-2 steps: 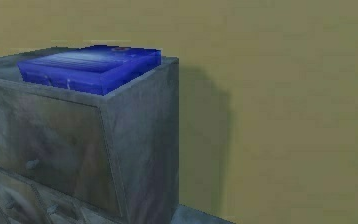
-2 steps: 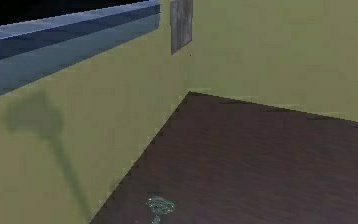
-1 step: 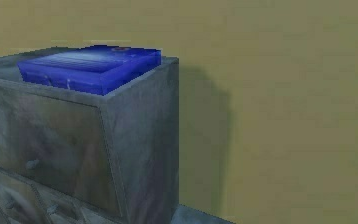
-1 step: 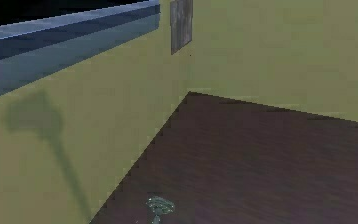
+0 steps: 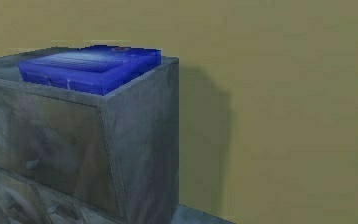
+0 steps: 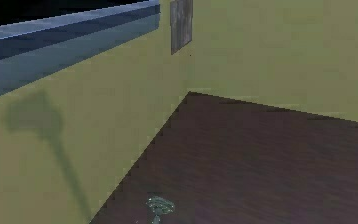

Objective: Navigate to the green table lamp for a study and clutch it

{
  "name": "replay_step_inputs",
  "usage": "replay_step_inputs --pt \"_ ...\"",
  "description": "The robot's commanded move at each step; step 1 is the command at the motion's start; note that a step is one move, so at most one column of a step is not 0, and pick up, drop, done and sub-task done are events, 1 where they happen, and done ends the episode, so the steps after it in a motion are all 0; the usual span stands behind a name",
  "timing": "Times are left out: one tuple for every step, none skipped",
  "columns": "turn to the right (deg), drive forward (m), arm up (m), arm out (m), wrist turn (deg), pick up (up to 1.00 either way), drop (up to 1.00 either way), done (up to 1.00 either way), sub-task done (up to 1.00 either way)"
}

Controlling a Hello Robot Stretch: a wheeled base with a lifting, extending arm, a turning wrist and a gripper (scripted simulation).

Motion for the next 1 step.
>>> replay_step_inputs --pt "0.0 0.0 0.1 0.0 0.0 0.0 0.0 0.0 0.0"
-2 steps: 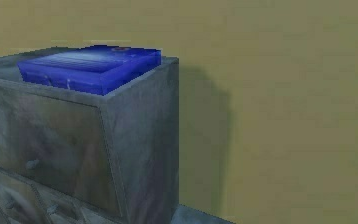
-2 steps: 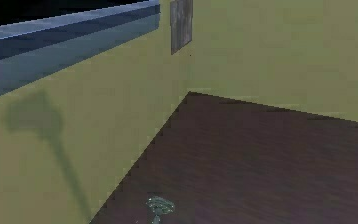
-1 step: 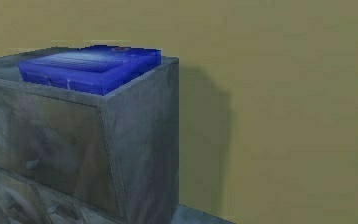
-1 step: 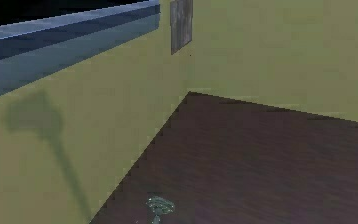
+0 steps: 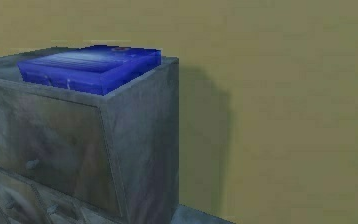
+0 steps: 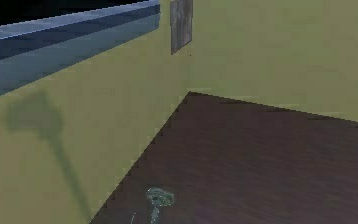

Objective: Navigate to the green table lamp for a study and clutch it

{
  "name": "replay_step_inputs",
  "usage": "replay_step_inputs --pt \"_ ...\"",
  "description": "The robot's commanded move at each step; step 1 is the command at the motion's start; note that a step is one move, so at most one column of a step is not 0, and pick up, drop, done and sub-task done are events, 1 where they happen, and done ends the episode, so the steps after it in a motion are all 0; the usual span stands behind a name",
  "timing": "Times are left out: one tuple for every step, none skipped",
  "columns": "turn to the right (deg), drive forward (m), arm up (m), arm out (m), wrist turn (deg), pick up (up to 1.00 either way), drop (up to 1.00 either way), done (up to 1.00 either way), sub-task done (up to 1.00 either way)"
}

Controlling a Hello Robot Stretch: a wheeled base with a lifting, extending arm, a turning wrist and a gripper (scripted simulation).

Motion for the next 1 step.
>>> replay_step_inputs --pt "0.0 0.0 0.0 0.0 0.0 0.0 0.0 1.0 0.0"
